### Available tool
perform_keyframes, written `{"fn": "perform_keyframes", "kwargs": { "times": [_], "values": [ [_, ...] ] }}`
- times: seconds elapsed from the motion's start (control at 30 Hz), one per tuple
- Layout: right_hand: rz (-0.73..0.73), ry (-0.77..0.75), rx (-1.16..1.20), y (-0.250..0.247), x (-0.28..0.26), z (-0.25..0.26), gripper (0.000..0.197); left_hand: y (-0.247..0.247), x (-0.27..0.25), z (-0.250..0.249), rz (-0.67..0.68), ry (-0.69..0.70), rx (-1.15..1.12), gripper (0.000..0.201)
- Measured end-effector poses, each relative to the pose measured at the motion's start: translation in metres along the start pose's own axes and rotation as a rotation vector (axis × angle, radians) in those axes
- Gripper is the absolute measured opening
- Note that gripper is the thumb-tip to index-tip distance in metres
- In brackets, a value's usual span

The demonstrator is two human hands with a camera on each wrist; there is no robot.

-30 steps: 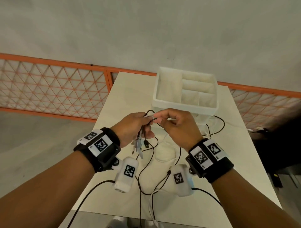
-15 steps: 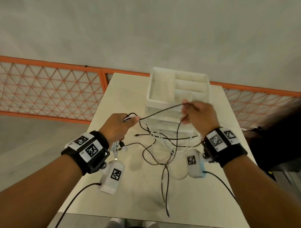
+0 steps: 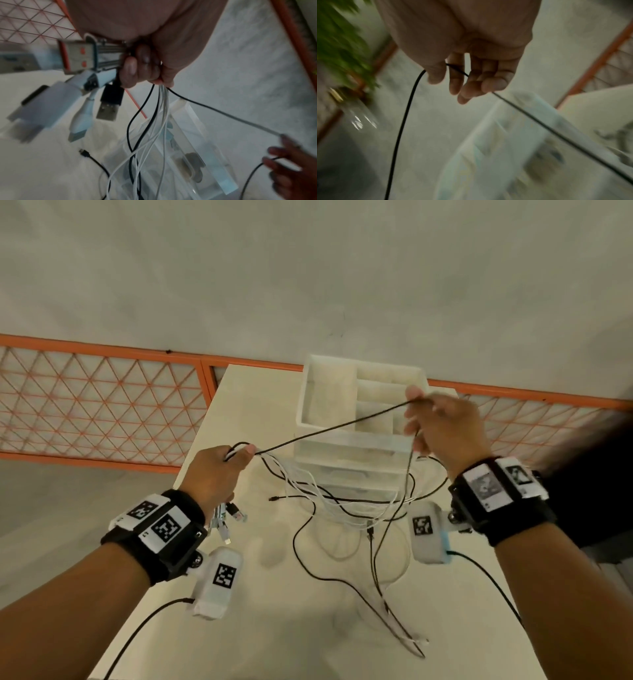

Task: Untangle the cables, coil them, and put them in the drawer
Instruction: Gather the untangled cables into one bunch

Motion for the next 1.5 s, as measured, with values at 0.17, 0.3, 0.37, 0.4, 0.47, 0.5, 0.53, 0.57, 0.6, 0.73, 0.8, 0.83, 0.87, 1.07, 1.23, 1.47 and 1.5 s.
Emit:
{"fn": "perform_keyframes", "kwargs": {
  "times": [0.17,0.3,0.37,0.4,0.47,0.5,0.53,0.57,0.6,0.73,0.8,0.83,0.87,1.07,1.23,1.47,1.5],
  "values": [
    [-0.025,0.272,-0.067,-0.015,0.008,-0.033,0.070,-0.005,0.006,0.003,-0.033,-0.022,-0.016,0.040],
    [0.071,0.275,-0.312,-0.011,0.005,-0.076,0.048,-0.007,0.010,0.003,-0.005,-0.025,-0.012,0.042],
    [-0.033,0.137,-0.219,-0.023,0.019,-0.061,0.031,-0.005,0.009,0.000,0.023,-0.009,-0.002,0.041],
    [-0.088,0.067,-0.169,-0.031,0.027,-0.051,0.027,-0.003,0.009,-0.002,0.037,0.001,0.009,0.041],
    [-0.155,-0.033,-0.123,-0.044,0.040,-0.037,0.021,0.001,0.006,-0.005,0.056,0.009,0.024,0.041],
    [-0.173,-0.057,-0.137,-0.047,0.045,-0.037,0.019,0.003,0.005,-0.006,0.064,0.010,0.025,0.041],
    [-0.187,-0.075,-0.149,-0.049,0.047,-0.037,0.019,0.006,0.003,-0.007,0.075,0.013,0.021,0.042],
    [-0.188,-0.085,-0.156,-0.048,0.049,-0.041,0.020,0.009,0.001,-0.008,0.087,0.019,0.017,0.042],
    [-0.172,-0.089,-0.163,-0.047,0.048,-0.046,0.022,0.012,-0.001,-0.010,0.100,0.027,0.015,0.042],
    [-0.091,-0.059,-0.289,-0.034,0.021,-0.085,0.043,0.020,-0.008,-0.013,0.145,0.065,0.003,0.039],
    [-0.135,-0.103,-0.270,-0.039,0.011,-0.091,0.057,0.019,-0.009,-0.013,0.138,0.072,0.007,0.038],
    [-0.159,-0.130,-0.263,-0.043,0.011,-0.089,0.065,0.018,-0.008,-0.011,0.126,0.074,0.012,0.039],
    [-0.178,-0.144,-0.260,-0.046,0.012,-0.085,0.074,0.017,-0.008,-0.010,0.116,0.075,0.018,0.040],
    [0.091,0.110,-0.652,-0.023,0.006,-0.130,0.091,0.032,-0.021,-0.012,0.239,0.164,0.059,0.040],
    [0.360,0.401,-0.851,-0.010,-0.034,-0.181,0.070,0.031,-0.021,-0.012,0.231,0.179,0.059,0.032],
    [0.097,0.023,-0.586,-0.010,-0.018,-0.070,0.018,0.046,-0.033,-0.032,0.359,0.230,0.131,0.038],
    [0.072,-0.023,-0.546,-0.007,-0.017,-0.057,0.012,0.049,-0.038,-0.038,0.380,0.265,0.147,0.042]
  ]
}}
Point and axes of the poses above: each hand's wrist, its own x-axis towards the middle knuckle, its own y-axis out of the palm, z = x × y, the point moved 8 cm from there along x, towards the middle knuckle, and after that the axes turned 11 degrees about -z, right-handed, at the moved point
